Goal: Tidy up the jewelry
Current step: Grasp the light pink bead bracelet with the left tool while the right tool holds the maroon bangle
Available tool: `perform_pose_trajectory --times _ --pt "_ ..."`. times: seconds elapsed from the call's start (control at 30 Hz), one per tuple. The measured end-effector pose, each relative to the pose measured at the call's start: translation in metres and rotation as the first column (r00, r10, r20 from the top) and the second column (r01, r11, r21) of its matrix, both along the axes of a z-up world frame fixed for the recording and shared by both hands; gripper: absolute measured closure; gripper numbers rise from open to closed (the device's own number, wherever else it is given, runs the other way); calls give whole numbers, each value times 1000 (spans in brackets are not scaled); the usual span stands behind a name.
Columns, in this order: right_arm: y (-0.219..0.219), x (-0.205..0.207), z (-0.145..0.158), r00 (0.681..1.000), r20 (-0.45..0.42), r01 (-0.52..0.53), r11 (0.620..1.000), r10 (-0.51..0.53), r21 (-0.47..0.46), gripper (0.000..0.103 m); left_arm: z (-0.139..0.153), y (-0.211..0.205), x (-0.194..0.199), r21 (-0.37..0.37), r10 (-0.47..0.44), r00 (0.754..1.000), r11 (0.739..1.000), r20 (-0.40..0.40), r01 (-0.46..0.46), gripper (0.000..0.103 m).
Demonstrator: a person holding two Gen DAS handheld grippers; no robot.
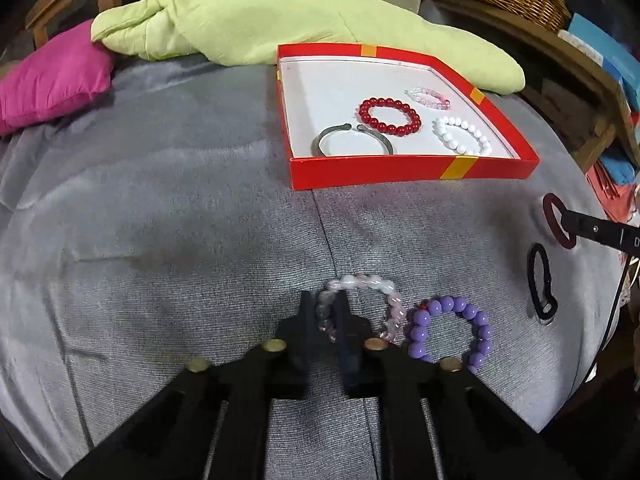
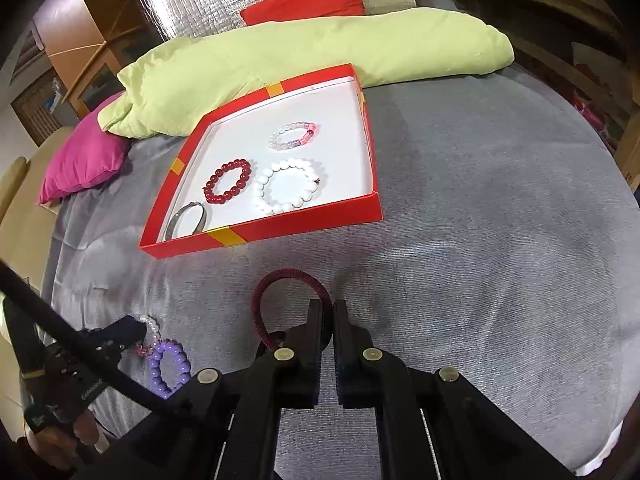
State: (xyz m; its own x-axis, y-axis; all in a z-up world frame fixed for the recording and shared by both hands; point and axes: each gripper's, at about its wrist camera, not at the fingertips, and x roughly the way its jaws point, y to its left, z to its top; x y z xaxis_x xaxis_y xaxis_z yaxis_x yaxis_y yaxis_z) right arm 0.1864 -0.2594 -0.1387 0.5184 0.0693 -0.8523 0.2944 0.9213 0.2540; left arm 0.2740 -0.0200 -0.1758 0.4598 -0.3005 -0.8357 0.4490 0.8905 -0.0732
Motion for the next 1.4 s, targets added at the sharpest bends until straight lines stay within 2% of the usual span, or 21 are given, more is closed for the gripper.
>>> perform_pose_trajectory --times 0.1,0.3,0.37,0.5,0.63,0.7,0.93,1.4 --pt "1 -1 2 1000 12 3 1000 -3 2 98 4 -2 -3 16 -5 999 1000 34 4 95" --pt "6 -2 11 998 69 -15 1000 13 20 98 23 13 1 -33 66 992 998 104 -63 95" --pt "14 -2 16 995 93 -33 999 33 -3 98 29 18 2 -47 91 988 995 126 -86 95" --pt "34 -2 25 987 135 -72 992 86 -103 98 42 23 -3 -71 106 980 993 168 -95 95" --pt "59 -7 37 971 185 -106 964 153 -245 98 52 21 -11 -80 98 970 993 223 -83 95" --pt "66 -9 39 966 194 -111 953 170 -284 98 55 20 -13 -86 98 967 993 236 -79 95" --pt "79 -8 40 967 183 -101 924 178 -369 98 58 13 -15 -77 97 962 994 254 -80 95" --pt "85 -7 41 971 171 -88 910 169 -405 98 60 6 -18 -59 90 959 995 270 -76 95"
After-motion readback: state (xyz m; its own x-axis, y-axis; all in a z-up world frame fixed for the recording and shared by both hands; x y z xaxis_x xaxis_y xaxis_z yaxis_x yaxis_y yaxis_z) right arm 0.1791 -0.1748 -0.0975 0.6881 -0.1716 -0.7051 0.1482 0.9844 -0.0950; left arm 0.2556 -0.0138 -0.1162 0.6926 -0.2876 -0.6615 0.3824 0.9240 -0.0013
